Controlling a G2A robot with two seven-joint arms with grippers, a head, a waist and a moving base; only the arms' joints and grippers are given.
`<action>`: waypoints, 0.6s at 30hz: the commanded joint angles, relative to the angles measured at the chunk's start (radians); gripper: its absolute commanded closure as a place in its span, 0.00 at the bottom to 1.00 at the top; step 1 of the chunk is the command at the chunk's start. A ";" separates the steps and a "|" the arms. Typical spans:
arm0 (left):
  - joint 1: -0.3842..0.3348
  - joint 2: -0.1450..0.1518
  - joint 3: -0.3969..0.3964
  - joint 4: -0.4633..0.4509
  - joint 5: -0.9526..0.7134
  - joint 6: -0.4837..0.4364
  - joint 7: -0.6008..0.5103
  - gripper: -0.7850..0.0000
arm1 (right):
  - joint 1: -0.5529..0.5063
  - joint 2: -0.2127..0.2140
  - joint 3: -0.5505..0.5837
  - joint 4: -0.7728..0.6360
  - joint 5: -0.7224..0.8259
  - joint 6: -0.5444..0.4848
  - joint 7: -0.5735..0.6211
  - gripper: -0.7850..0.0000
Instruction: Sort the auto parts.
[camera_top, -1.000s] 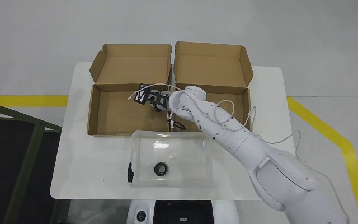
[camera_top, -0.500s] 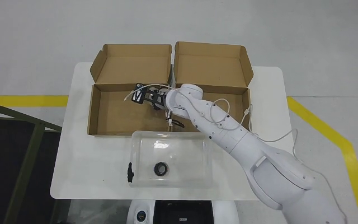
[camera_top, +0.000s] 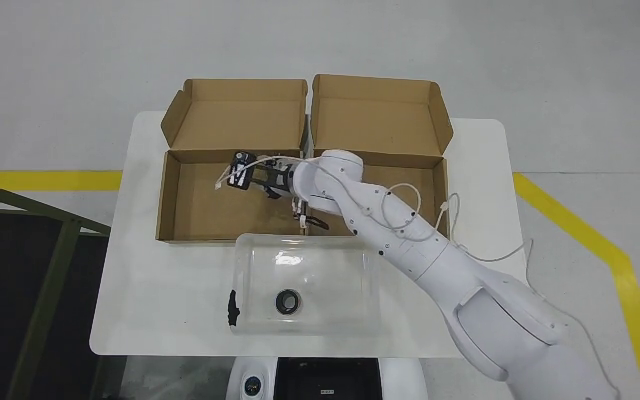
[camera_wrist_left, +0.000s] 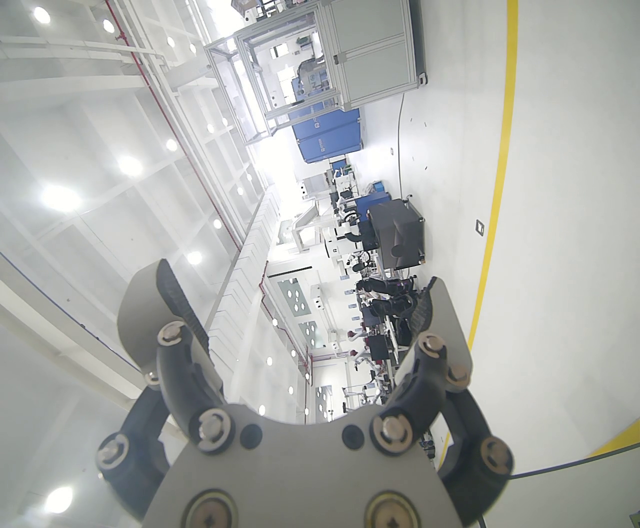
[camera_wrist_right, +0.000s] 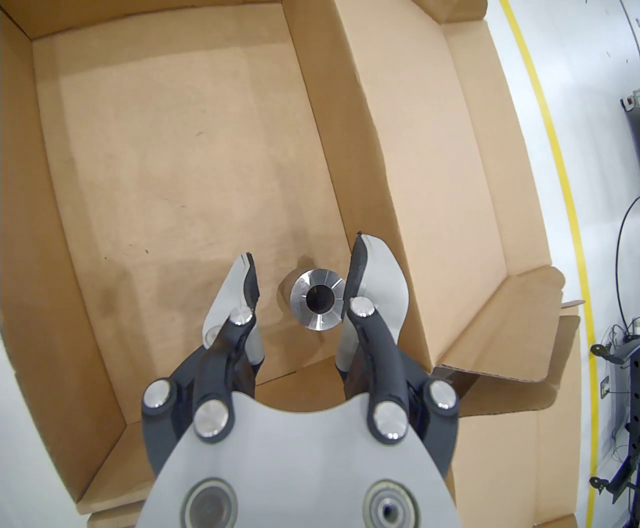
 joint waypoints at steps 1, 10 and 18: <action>0.000 0.000 0.000 0.000 0.000 0.000 0.000 0.00 | -0.019 0.012 0.019 -0.052 -0.013 -0.015 0.014 0.56; 0.000 0.000 0.000 0.000 0.000 0.000 0.000 0.00 | -0.164 0.077 0.115 -0.313 -0.076 -0.115 0.066 0.56; 0.000 0.000 0.000 0.000 0.000 0.000 0.000 0.00 | -0.318 0.128 0.186 -0.521 -0.122 -0.204 0.098 0.56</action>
